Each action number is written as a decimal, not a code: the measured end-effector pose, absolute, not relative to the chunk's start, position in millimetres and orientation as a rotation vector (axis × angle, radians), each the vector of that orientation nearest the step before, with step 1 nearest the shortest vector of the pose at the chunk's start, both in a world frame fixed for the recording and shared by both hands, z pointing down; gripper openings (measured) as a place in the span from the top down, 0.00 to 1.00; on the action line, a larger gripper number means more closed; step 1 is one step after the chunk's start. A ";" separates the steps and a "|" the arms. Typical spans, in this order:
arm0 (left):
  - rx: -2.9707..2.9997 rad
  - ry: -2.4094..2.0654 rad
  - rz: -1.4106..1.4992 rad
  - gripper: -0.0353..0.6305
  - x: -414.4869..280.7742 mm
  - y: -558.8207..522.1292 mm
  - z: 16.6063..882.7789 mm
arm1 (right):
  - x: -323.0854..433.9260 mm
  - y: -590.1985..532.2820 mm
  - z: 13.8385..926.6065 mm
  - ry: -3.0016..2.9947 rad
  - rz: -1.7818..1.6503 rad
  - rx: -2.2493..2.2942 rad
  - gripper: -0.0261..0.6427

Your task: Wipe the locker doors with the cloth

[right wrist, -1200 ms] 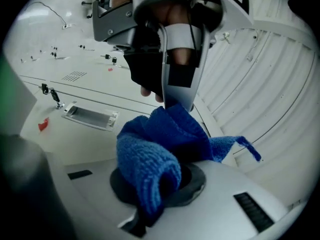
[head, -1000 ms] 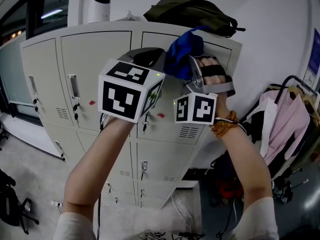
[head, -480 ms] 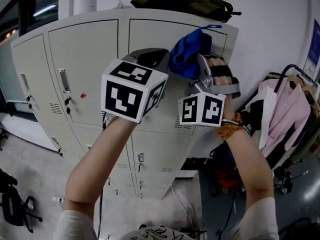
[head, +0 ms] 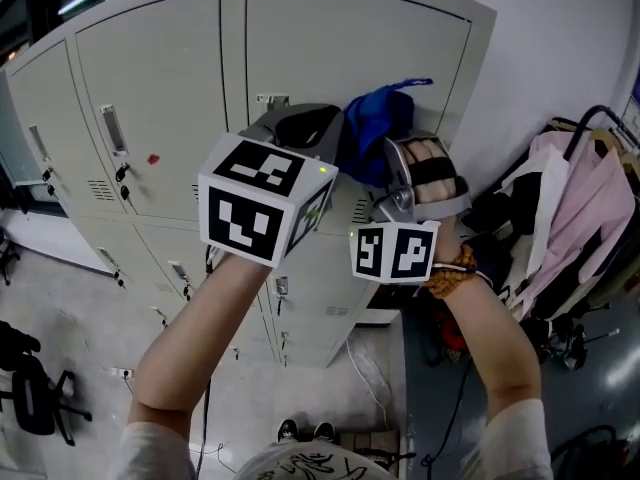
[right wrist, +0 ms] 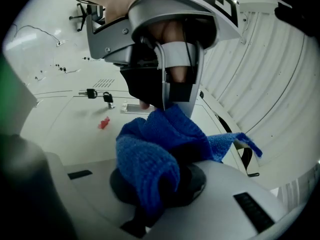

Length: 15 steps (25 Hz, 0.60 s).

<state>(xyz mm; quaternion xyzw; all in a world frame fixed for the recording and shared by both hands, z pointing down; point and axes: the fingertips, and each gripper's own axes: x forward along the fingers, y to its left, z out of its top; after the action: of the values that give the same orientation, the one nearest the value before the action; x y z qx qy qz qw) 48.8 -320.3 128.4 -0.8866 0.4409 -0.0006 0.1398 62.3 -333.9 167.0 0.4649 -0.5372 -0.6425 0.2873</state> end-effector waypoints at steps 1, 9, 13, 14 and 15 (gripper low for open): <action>-2.574 1.275 -0.007 0.94 49.9 -321.5 135.5 | 62.6 -334.5 175.2 -1.436 -1.716 1.236 0.91; -2.640 1.312 -0.042 0.94 52.6 -326.8 187.1 | 62.9 -335.8 246.3 -1.468 -1.674 1.179 0.91; -2.672 1.322 -0.046 0.94 58.1 -328.0 207.6 | 64.1 -335.7 285.7 -1.477 -1.657 1.131 0.91; -2.678 1.325 -0.047 0.94 59.3 -329.0 212.4 | 64.2 -336.3 296.1 -1.475 -1.655 1.115 0.91; -2.683 1.328 -0.049 0.94 60.5 -330.2 217.2 | 64.3 -336.8 306.8 -1.471 -1.653 1.099 0.91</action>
<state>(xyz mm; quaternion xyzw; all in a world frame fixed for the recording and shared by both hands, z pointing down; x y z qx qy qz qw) 60.5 -330.2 217.2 -0.8937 0.4423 -0.0163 0.0738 64.3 -336.8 306.8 0.4199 -0.5624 -0.6316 0.3293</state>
